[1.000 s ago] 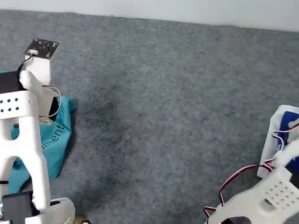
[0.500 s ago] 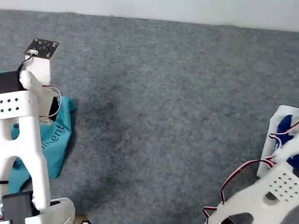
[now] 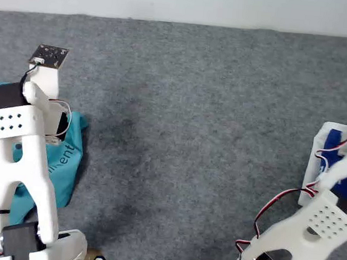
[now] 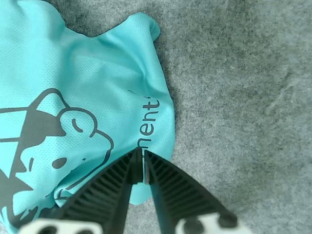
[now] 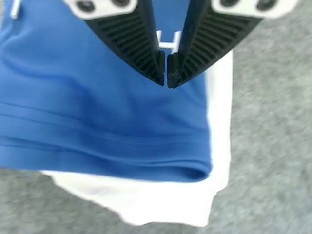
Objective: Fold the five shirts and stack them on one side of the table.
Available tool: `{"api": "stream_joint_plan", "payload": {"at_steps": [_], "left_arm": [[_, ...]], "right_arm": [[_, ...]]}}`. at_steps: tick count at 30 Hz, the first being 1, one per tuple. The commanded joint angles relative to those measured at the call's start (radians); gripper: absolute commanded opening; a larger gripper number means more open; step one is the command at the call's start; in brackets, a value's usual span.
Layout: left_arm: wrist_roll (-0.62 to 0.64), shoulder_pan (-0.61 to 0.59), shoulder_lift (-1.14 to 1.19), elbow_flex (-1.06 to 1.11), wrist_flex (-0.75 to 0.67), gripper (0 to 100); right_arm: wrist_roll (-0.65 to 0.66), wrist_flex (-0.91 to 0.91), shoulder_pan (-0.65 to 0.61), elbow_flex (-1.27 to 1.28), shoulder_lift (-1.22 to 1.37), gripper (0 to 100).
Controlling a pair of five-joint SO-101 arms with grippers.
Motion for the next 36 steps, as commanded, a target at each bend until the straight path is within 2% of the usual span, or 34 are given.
{"api": "stream_joint_plan", "payload": {"at_steps": [1, 9, 14, 17, 23, 27, 34, 36], "left_arm": [[-0.009, 0.002, -0.051, -0.007, 0.023, 2], [-0.028, -0.005, -0.203, 0.005, 0.023, 2], [-0.203, -0.012, -0.207, 0.105, 0.021, 2], [-0.256, -0.063, -0.192, 0.157, 0.006, 4], [-0.361, -0.157, -0.061, 0.203, -0.002, 12], [-0.413, -0.157, 0.063, 0.203, -0.049, 13], [-0.413, -0.153, 0.305, 0.197, -0.192, 12], [-0.413, -0.153, 0.339, 0.197, -0.209, 8]], "right_arm": [[-0.009, 0.097, -0.028, -0.035, 0.004, 0.9], [-0.009, 0.346, -0.093, -0.034, -0.119, 1.0], [-0.009, 0.357, -0.107, 0.046, -0.269, 1.0], [-0.009, 0.357, -0.119, 0.143, -0.394, 1.0], [-0.009, 0.355, -0.159, 0.445, -0.622, 0.9], [-0.009, 0.354, -0.183, 0.621, -0.757, 0.9], [-0.005, 0.354, -0.183, 0.809, -0.963, 0.9], [-0.003, 0.354, -0.183, 0.847, -1.015, 0.9]]}}
